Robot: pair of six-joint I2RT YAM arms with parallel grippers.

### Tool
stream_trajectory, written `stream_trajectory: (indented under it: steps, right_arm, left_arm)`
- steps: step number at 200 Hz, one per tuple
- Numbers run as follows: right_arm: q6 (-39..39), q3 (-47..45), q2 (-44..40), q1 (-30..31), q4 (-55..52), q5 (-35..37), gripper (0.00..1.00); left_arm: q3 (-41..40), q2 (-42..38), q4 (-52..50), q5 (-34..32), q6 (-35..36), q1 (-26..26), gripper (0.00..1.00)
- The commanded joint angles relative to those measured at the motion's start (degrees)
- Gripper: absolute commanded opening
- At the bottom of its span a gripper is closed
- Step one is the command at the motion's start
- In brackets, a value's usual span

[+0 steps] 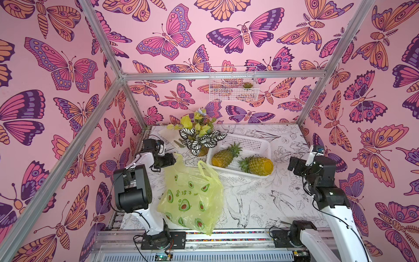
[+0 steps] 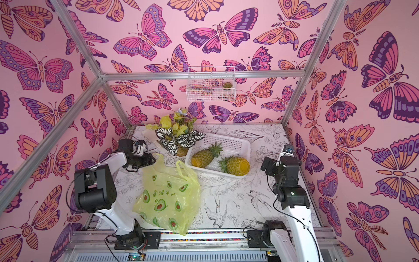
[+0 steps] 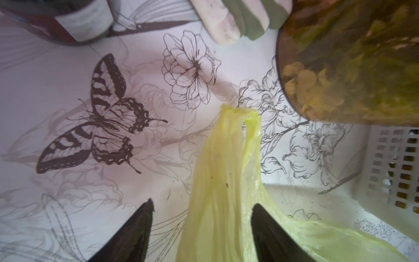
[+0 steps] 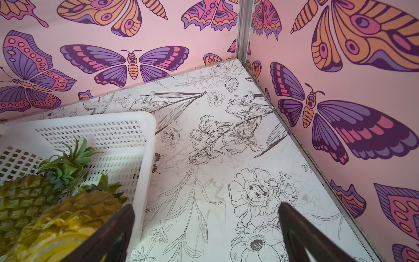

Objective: Place the pineapple into a plastic bag & tie a knot
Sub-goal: Open the plastic bag at the center of the board.

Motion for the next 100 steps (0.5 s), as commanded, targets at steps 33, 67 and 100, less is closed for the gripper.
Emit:
stream_trajectory:
  steps: [33, 67, 100]
  right_arm:
    - [-2.45, 1.96, -0.11, -0.2, -0.8, 0.42, 0.99]
    - [-3.24, 1.87, -0.11, -0.2, -1.16, -0.56, 0.99]
    - [-5.05, 2.33, 0.6, -0.2, -0.83, -2.34, 0.99]
  left_arm:
    - [-0.01, -2.48, 0.9, 0.12, 1.56, -0.22, 0.13]
    - [-9.35, -19.02, 4.65, -2.34, 3.77, -0.32, 0.0]
    - [-20.51, -40.61, 8.21, -3.15, 8.8, -1.61, 0.0]
